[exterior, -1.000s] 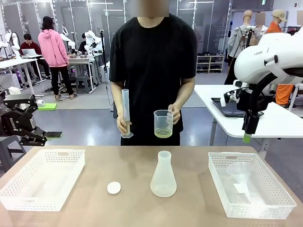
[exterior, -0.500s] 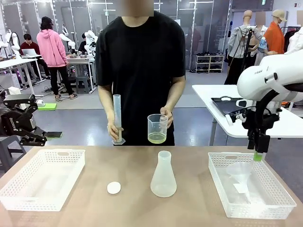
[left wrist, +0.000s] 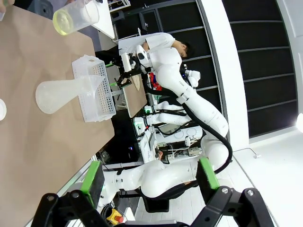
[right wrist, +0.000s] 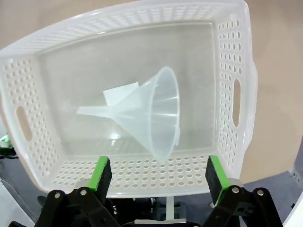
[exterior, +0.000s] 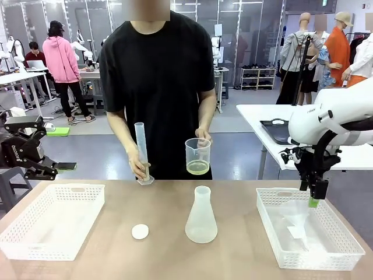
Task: Prepare the solutions needed for the experiment.
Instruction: Pick up the Plastic Funnel and insert it into the Big flask.
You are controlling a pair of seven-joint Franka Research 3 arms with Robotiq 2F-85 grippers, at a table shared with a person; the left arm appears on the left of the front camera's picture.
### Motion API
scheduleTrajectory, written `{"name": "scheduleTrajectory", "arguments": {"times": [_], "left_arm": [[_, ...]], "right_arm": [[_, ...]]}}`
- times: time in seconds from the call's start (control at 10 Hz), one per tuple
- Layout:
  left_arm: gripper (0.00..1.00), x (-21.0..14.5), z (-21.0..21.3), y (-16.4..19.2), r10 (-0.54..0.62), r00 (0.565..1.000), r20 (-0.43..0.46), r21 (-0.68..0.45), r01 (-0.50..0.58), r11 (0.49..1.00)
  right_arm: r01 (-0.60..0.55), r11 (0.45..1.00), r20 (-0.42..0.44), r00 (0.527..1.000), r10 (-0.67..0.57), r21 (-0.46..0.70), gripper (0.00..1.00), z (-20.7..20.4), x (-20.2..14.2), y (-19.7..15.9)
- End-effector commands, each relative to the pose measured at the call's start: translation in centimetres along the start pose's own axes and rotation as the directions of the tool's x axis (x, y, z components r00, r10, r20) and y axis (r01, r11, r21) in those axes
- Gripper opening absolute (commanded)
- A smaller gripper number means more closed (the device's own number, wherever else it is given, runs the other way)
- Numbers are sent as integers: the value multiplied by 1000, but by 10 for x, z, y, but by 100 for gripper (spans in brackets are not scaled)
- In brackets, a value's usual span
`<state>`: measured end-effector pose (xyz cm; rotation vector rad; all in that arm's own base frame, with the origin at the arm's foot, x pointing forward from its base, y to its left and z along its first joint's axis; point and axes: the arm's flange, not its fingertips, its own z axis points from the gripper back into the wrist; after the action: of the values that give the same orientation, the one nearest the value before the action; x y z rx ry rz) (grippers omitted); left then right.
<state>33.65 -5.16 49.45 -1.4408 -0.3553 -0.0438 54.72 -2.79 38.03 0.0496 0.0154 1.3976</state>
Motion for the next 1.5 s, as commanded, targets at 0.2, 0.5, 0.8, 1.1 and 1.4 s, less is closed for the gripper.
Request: {"name": "scheduleTrajectory", "arguments": {"times": [0.2, 0.5, 0.8, 1.1, 1.4], "left_arm": [[100, 1, -2, -2, 2, 1000, 4, -23, -2, 1000], [100, 1, -2, -2, 2, 1000, 4, -23, -2, 1000], [100, 1, -2, -2, 2, 1000, 4, -23, -2, 1000], [100, 1, -2, -2, 2, 1000, 4, -23, -2, 1000], [100, 1, -2, -2, 2, 1000, 4, -23, -2, 1000]], "right_arm": [[-77, 995, 30, 997, 75, 62, 100, -21, 2, -15], [-106, 990, 92, 991, 97, 94, 100, -25, 3, -20], [-52, 984, 136, 990, 29, 169, 83, -27, 4, -25], [-24, 980, 136, 991, -3, 198, 54, -27, 5, -26], [-28, 969, 131, 991, -4, 245, 37, -24, 5, -28]]}}
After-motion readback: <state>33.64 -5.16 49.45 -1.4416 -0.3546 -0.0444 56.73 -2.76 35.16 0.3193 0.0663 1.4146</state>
